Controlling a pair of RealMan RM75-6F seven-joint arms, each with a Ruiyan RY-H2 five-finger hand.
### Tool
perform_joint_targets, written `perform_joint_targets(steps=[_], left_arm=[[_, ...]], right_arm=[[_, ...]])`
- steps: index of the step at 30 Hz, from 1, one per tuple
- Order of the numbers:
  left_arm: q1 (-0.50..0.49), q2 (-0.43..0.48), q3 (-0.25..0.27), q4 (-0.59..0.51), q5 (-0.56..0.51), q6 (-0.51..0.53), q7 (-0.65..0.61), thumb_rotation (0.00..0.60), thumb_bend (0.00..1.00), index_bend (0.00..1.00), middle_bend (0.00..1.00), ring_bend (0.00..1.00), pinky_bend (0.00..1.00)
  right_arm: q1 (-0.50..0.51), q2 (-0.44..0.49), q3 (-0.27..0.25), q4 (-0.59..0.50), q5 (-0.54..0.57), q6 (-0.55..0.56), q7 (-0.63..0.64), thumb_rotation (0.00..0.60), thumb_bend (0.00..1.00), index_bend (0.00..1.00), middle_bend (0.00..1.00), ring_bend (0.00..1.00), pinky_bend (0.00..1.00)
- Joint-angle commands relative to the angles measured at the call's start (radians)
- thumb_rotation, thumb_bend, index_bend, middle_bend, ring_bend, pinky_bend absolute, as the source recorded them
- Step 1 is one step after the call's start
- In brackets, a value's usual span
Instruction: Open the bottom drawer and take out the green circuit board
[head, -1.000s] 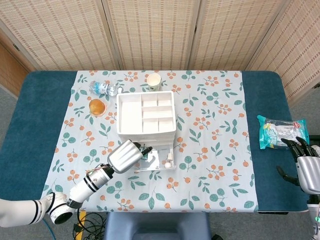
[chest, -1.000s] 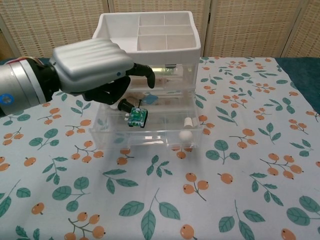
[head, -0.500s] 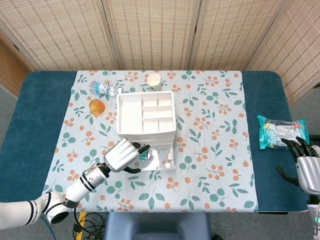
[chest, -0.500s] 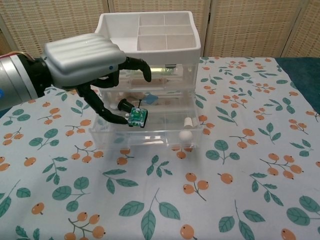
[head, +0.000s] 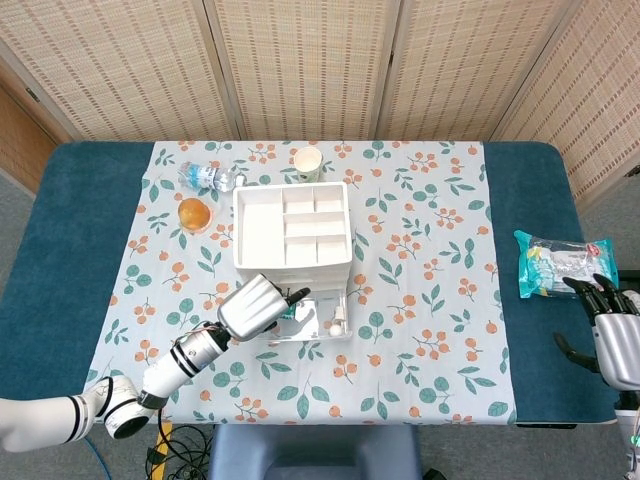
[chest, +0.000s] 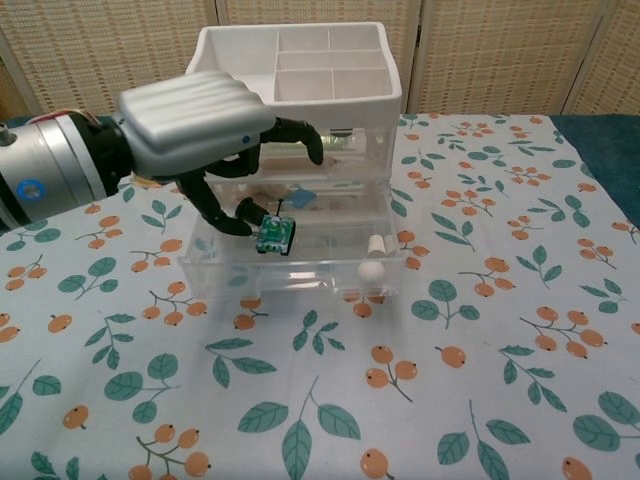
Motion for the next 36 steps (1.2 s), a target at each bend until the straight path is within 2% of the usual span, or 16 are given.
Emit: perform_joint_targets(steps=[1,10,15,20,27,36], left_arm=[[-0.011,-0.021,-0.009,0.019,-0.001,-0.021,0.017,0.6,0.03,0.27,1.0,1.0,1.0],[-0.028,-0.047,-0.016,0.066,-0.009,-0.068,0.086,0.6,0.04,0.29,1.0,1.0,1.0],[-0.036,-0.038,-0.015,0.066,-0.018,-0.1,0.124,0.6,0.1,0.31,1.0,1.0,1.0],[-0.048,-0.033,-0.018,0.066,-0.021,-0.127,0.146,0.6,0.1,0.32,1.0,1.0,1.0],[-0.063,-0.025,-0.015,0.071,-0.02,-0.159,0.181,0.6,0.2,0.33,1.0,1.0,1.0],[-0.066,-0.026,-0.004,0.066,-0.007,-0.168,0.246,0.6,0.22,0.33,1.0,1.0,1.0]], right_arm=[[0.0,0.0,0.0,0.0,0.001,-0.001,0.0,0.6,0.29,0.14,0.22,0.13,0.21],[-0.001,0.002,0.002,0.007,0.009,-0.004,0.008,0.6,0.29,0.14,0.22,0.13,0.21],[0.003,-0.002,0.003,0.014,0.009,-0.011,0.013,0.6,0.29,0.14,0.22,0.13,0.21],[0.004,-0.001,0.004,0.014,0.01,-0.011,0.014,0.6,0.29,0.14,0.22,0.13,0.21],[0.0,0.001,0.004,0.013,0.011,-0.005,0.015,0.6,0.29,0.14,0.22,0.13,0.21],[0.001,0.001,0.005,0.016,0.012,-0.009,0.018,0.6,0.29,0.14,0.22,0.13,0.21]])
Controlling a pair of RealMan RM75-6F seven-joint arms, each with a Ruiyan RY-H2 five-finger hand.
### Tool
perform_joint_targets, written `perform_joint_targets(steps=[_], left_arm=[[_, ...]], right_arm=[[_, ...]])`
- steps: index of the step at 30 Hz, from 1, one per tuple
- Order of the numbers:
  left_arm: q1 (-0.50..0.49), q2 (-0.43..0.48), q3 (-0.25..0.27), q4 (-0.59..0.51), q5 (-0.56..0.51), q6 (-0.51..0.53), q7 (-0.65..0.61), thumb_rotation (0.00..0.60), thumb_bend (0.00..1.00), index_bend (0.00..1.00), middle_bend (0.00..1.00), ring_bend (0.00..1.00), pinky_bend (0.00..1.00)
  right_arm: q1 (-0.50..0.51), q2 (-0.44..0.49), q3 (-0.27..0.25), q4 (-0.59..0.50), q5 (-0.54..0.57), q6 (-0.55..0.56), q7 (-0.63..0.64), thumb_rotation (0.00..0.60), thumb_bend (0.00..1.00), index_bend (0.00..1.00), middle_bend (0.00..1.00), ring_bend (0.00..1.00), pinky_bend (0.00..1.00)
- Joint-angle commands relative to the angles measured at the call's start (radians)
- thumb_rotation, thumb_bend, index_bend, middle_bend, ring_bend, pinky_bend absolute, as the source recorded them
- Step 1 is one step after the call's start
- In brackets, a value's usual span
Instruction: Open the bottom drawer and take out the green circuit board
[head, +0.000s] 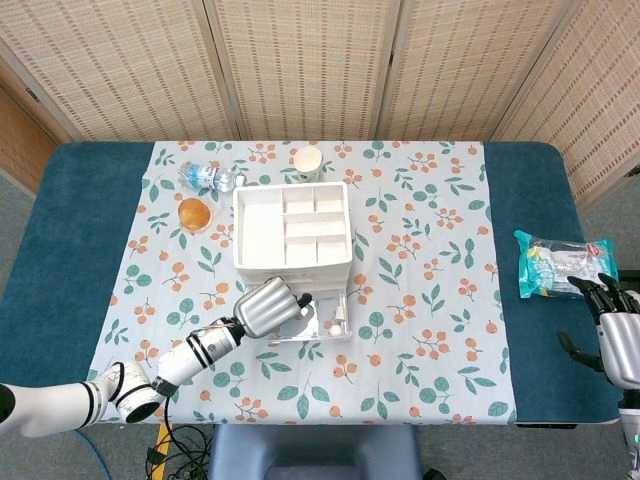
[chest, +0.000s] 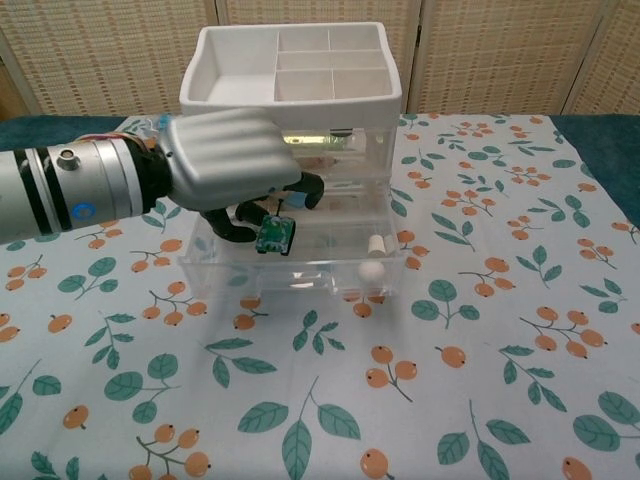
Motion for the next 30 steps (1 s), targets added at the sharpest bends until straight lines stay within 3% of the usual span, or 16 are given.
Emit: perform_joint_targets(steps=[1,17,30], left_arm=[[0.002,-0.005,0.003,-0.002,0.003,0.002,0.028,0.6,0.22,0.33,1.0,1.0,1.0],[-0.005,-0.011,0.014,0.007,0.002,-0.026,0.104,0.6,0.22,0.33,1.0,1.0,1.0],[-0.015,-0.029,0.024,0.049,0.031,-0.029,0.085,0.6,0.25,0.37,1.0,1.0,1.0]], right_arm=[[0.001,-0.001,0.0,0.001,0.001,-0.001,0.001,0.6,0.29,0.14,0.22,0.13,0.21],[-0.003,0.0,-0.001,0.003,0.0,0.002,0.006,0.6,0.29,0.14,0.22,0.13,0.21],[-0.006,0.0,-0.001,0.003,0.001,0.006,0.007,0.6,0.29,0.14,0.22,0.13,0.21]])
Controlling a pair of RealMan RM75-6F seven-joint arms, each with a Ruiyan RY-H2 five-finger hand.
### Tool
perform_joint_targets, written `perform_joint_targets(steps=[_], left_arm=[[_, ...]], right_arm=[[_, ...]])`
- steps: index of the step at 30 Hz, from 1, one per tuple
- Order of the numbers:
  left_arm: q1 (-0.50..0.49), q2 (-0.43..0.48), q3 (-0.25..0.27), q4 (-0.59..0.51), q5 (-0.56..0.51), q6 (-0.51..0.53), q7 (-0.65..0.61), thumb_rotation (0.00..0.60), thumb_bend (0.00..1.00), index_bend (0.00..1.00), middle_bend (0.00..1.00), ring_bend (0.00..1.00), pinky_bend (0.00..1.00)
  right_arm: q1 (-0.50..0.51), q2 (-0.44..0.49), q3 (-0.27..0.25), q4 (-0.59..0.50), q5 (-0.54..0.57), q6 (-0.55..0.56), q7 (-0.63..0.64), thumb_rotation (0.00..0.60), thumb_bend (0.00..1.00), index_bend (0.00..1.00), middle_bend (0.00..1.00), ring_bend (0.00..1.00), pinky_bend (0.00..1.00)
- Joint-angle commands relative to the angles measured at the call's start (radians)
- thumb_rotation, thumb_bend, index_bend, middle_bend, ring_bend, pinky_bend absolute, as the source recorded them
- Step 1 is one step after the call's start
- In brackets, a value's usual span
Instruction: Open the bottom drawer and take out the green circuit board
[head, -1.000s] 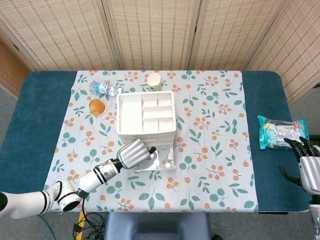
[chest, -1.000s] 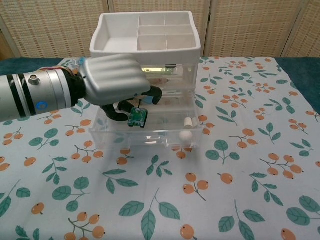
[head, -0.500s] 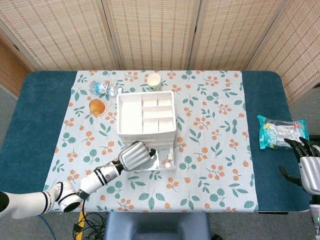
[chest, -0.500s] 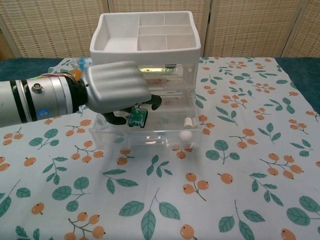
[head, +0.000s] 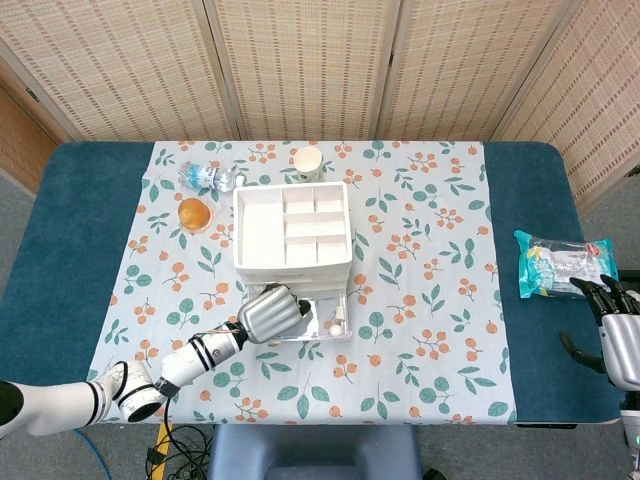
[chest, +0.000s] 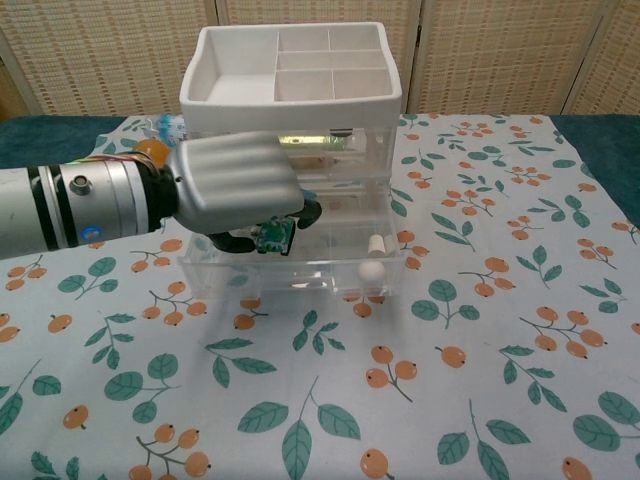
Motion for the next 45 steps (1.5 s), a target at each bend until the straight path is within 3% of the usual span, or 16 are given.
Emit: perform_joint_targets(steps=[1,16,28,37,45], left_arm=[[-0.002,-0.007,0.0,0.013,0.002,-0.001,-0.005,0.6,0.25,0.37,1.0,1.0,1.0],[-0.013,-0.032,0.005,0.064,0.035,0.01,-0.057,0.6,0.26,0.44,1.0,1.0,1.0],[-0.017,-0.055,0.009,0.118,0.069,0.041,-0.133,0.6,0.36,0.53,1.0,1.0,1.0],[-0.001,-0.024,0.02,0.073,0.093,0.078,-0.158,0.6,0.36,0.53,1.0,1.0,1.0],[0.04,0.036,0.03,-0.012,0.133,0.172,-0.195,0.6,0.36,0.53,1.0,1.0,1.0]], right_arm=[[-0.001,-0.001,0.0,0.001,0.001,0.0,0.001,0.6,0.29,0.14,0.22,0.13,0.21],[-0.003,-0.001,0.002,0.006,0.004,0.002,0.007,0.6,0.29,0.14,0.22,0.13,0.21],[-0.004,-0.001,0.005,0.006,0.006,0.004,0.009,0.6,0.29,0.14,0.22,0.13,0.21],[-0.001,-0.001,0.006,0.002,0.003,0.003,0.006,0.6,0.29,0.14,0.22,0.13,0.21],[0.001,-0.001,0.006,-0.003,-0.003,0.004,0.002,0.6,0.29,0.14,0.22,0.13,0.21]])
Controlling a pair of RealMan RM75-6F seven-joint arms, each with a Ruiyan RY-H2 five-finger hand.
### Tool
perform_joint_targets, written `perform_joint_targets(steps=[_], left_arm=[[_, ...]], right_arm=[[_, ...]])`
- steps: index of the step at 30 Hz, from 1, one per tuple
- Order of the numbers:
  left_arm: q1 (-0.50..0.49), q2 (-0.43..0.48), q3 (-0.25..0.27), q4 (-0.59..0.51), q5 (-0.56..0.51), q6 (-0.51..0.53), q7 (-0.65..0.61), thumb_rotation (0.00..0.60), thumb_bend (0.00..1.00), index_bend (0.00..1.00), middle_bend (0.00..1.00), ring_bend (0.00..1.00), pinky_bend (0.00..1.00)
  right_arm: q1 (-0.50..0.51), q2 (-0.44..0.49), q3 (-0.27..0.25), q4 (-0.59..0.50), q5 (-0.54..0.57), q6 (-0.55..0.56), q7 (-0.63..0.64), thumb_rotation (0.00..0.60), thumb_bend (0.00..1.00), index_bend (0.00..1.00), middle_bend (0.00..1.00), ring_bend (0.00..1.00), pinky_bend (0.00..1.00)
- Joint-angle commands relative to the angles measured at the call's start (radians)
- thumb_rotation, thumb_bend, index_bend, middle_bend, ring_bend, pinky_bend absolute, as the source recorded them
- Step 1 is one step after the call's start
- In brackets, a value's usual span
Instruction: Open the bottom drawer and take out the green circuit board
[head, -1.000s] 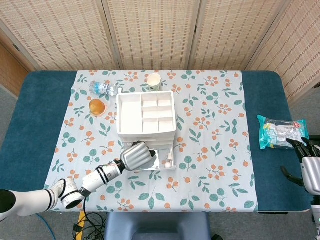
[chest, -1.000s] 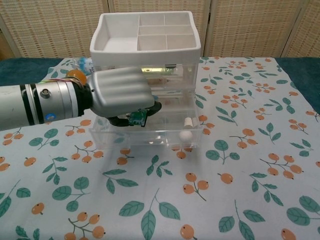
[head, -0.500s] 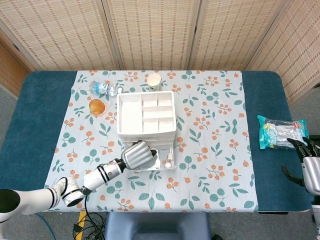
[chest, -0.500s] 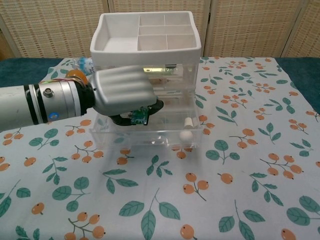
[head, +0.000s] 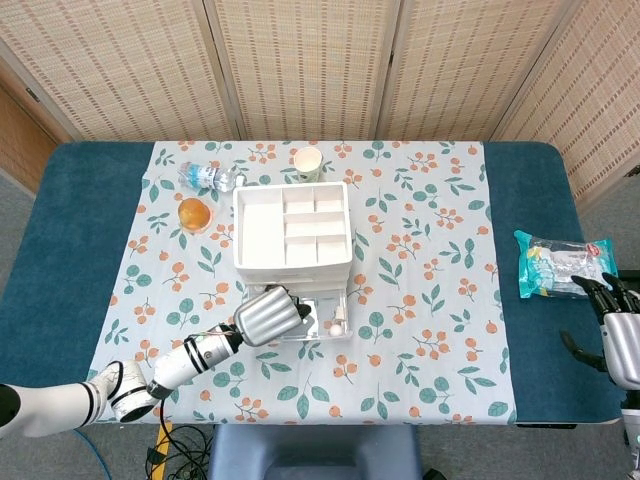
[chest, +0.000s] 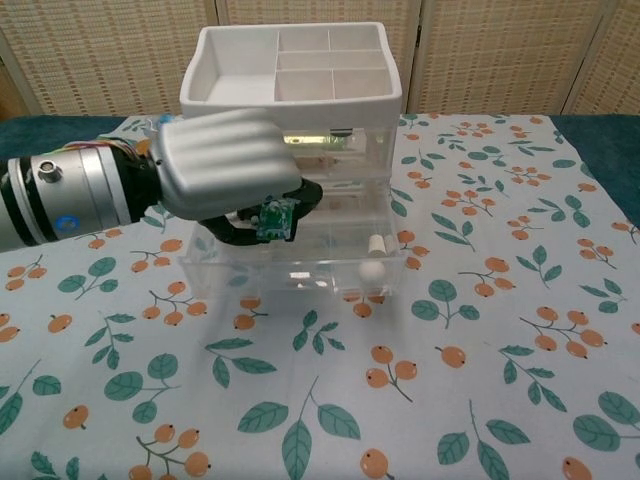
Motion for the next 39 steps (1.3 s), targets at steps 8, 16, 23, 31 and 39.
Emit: perform_joint_targets(steps=[8,16,23,31,39], left_arm=[[0.079,0.108,0.023,-0.123,0.047,0.119,-0.037,0.6,0.36,0.53,1.0,1.0,1.0],[0.156,0.188,0.045,-0.179,0.026,0.164,-0.04,0.6,0.36,0.53,1.0,1.0,1.0],[0.231,0.243,0.038,-0.182,-0.052,0.188,-0.049,0.6,0.36,0.52,1.0,1.0,1.0],[0.279,0.25,0.041,-0.165,-0.124,0.157,-0.054,0.6,0.36,0.51,1.0,1.0,1.0],[0.303,0.205,0.058,-0.12,-0.161,0.098,-0.035,0.6,0.36,0.49,1.0,1.0,1.0]], right_arm=[[0.003,0.0,0.0,-0.01,-0.012,0.004,-0.008,0.6,0.29,0.14,0.22,0.13,0.21],[0.009,-0.004,-0.001,-0.011,-0.023,0.002,-0.008,0.6,0.29,0.14,0.22,0.13,0.21],[0.01,-0.003,-0.002,-0.016,-0.033,0.008,-0.011,0.6,0.29,0.14,0.22,0.13,0.21],[0.009,-0.002,-0.005,-0.026,-0.04,0.014,-0.018,0.6,0.29,0.14,0.22,0.13,0.21],[0.007,0.0,-0.006,-0.029,-0.041,0.016,-0.022,0.6,0.29,0.14,0.22,0.13,0.21]])
